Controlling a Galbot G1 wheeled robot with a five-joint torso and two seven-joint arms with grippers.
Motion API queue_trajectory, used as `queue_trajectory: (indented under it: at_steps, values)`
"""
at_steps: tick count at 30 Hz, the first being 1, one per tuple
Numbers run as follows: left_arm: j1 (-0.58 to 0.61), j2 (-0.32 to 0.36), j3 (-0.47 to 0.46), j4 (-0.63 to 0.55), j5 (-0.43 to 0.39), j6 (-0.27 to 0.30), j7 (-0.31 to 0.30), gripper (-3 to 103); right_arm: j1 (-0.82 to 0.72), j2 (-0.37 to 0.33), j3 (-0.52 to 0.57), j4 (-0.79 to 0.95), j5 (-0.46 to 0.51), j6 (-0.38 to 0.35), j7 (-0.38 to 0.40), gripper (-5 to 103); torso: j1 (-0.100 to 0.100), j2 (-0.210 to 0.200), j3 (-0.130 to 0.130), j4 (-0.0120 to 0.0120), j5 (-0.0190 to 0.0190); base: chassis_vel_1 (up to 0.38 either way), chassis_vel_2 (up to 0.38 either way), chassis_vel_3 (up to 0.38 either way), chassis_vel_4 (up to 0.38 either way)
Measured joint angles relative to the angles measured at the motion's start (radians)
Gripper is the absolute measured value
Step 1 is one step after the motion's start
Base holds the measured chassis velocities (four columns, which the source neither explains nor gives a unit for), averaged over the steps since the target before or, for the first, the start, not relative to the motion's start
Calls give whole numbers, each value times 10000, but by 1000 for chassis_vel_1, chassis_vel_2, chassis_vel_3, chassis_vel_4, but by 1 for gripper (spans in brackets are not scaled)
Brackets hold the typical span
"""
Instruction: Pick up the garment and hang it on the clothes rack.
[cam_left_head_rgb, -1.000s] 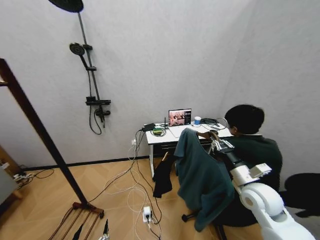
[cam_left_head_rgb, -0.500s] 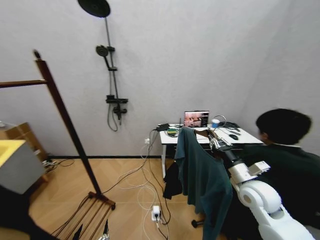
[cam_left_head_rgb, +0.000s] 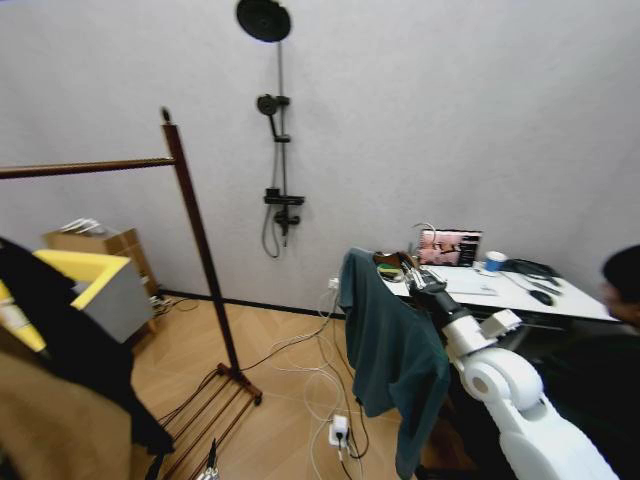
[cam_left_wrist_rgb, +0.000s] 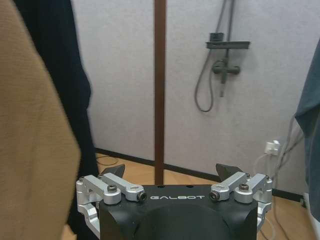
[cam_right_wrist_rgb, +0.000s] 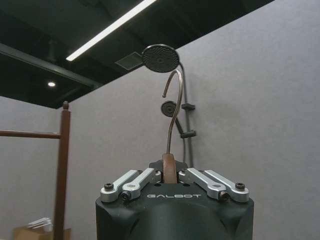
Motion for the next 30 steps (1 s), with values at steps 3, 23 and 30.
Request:
queue_trajectory:
  at_steps: [3,23,30]
  values:
    - [0,-1,0,-1,0,0,2,100,1102,-131,-693,-247,533,-392,345,9,2,-1,1,-2,3,126,118,105,130]
    - [0,-1,-1,0,0,0,-2,100,7804,814,-5418,-3956,807,-935,350,9,1,0,1,1,1,128,132,123,127]
    - [0,0,-1,0,0,1,-2,100,9543,2676,-6561,-6388,-302,-528,-92,9,2,-1,2,6,-4,118,114,120,103]
